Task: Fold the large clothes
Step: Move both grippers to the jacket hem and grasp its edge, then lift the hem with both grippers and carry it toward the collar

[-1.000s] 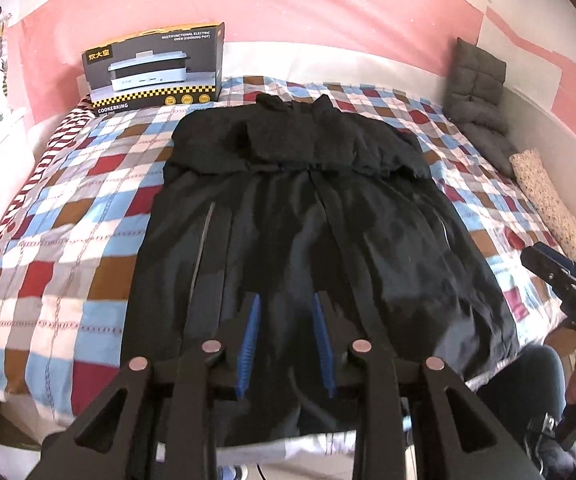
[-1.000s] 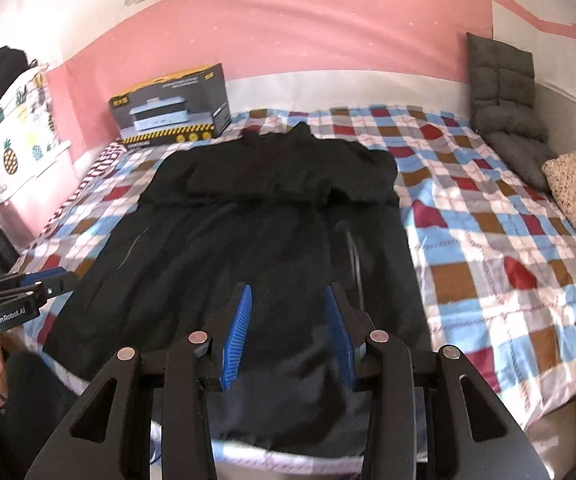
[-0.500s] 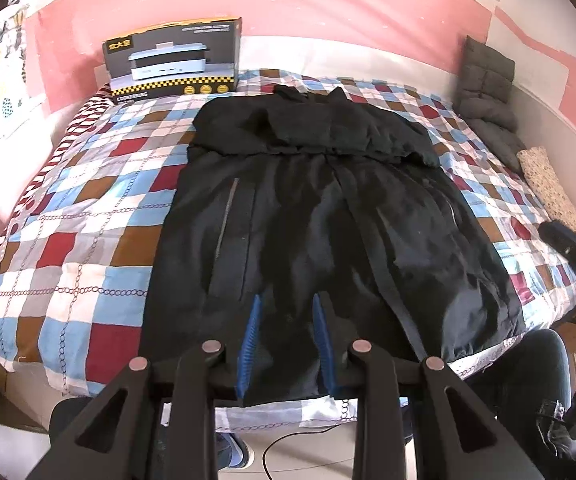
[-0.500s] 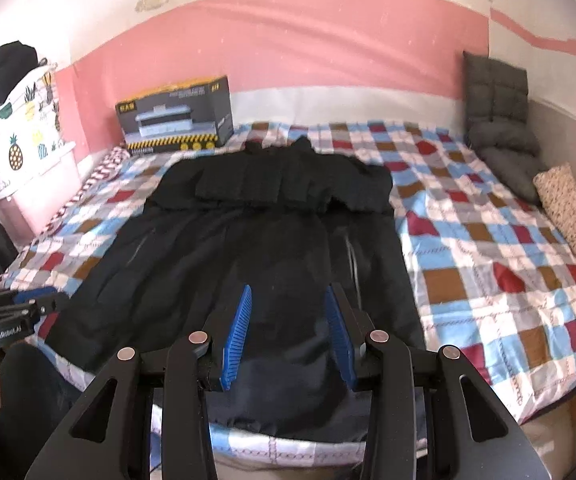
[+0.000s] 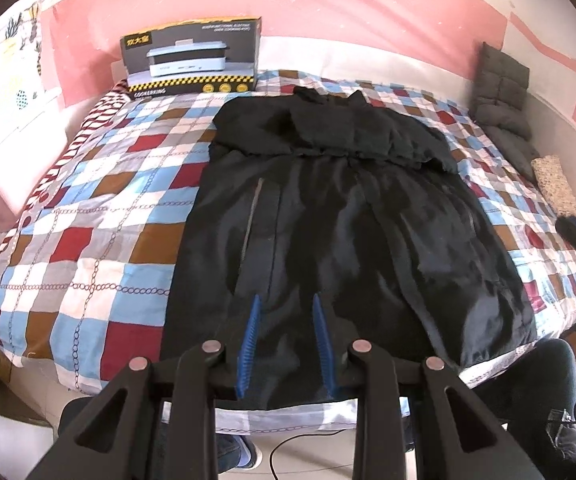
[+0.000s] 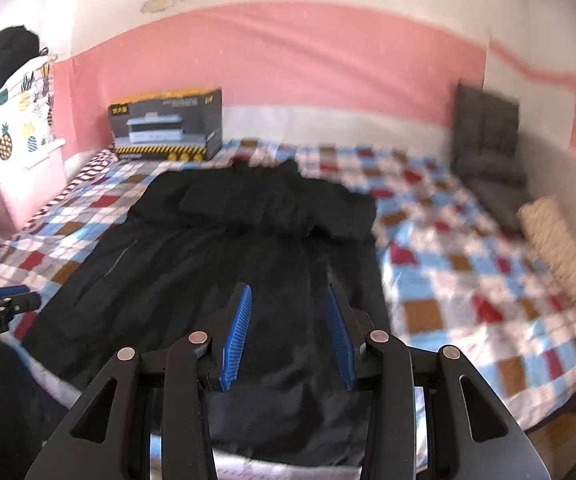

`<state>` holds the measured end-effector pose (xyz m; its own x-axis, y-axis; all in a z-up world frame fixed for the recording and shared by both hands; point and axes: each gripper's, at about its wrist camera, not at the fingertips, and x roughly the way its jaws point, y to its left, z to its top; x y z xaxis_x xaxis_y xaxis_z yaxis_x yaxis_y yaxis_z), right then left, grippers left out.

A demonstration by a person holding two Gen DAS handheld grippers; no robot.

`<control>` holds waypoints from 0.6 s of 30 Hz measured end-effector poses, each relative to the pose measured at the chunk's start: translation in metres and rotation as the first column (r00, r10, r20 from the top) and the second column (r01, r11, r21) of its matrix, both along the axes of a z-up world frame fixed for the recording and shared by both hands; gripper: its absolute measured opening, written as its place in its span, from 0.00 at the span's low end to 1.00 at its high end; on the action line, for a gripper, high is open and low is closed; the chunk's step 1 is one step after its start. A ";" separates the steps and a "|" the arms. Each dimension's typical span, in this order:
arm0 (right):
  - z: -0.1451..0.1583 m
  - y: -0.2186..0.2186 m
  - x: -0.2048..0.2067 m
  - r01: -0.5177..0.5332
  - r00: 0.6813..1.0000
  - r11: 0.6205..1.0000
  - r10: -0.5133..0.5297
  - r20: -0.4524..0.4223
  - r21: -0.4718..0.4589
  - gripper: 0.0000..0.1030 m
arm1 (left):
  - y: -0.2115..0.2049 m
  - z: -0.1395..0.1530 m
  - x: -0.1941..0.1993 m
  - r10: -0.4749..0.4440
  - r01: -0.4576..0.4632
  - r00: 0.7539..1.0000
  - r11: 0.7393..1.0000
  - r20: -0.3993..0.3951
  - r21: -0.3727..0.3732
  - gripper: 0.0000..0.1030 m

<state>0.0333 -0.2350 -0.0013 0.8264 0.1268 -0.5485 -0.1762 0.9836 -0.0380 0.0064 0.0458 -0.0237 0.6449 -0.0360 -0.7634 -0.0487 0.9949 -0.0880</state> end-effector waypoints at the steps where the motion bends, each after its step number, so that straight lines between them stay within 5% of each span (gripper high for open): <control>1: -0.005 -0.005 0.002 -0.005 1.000 1.000 0.005 -0.025 0.022 0.38 | 0.003 -0.003 0.001 0.006 -0.006 1.000 1.000 -0.007 0.002 0.29; 6: -0.033 -0.038 0.014 0.009 0.985 0.987 0.019 -0.171 0.160 0.55 | 0.021 -0.020 0.005 0.041 -0.041 0.998 0.999 -0.040 -0.009 0.44; 18: -0.105 -0.138 0.055 0.279 0.878 0.898 -0.096 -0.468 0.340 0.56 | 0.076 -0.078 0.029 0.133 -0.137 0.977 0.990 -0.165 -0.016 0.50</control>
<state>0.0883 -0.3729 -0.1061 0.5489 0.2703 -0.7910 0.1054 0.9164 0.3863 0.0355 0.1218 -0.1014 0.5118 0.0208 -0.8589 -0.1983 0.9756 -0.0945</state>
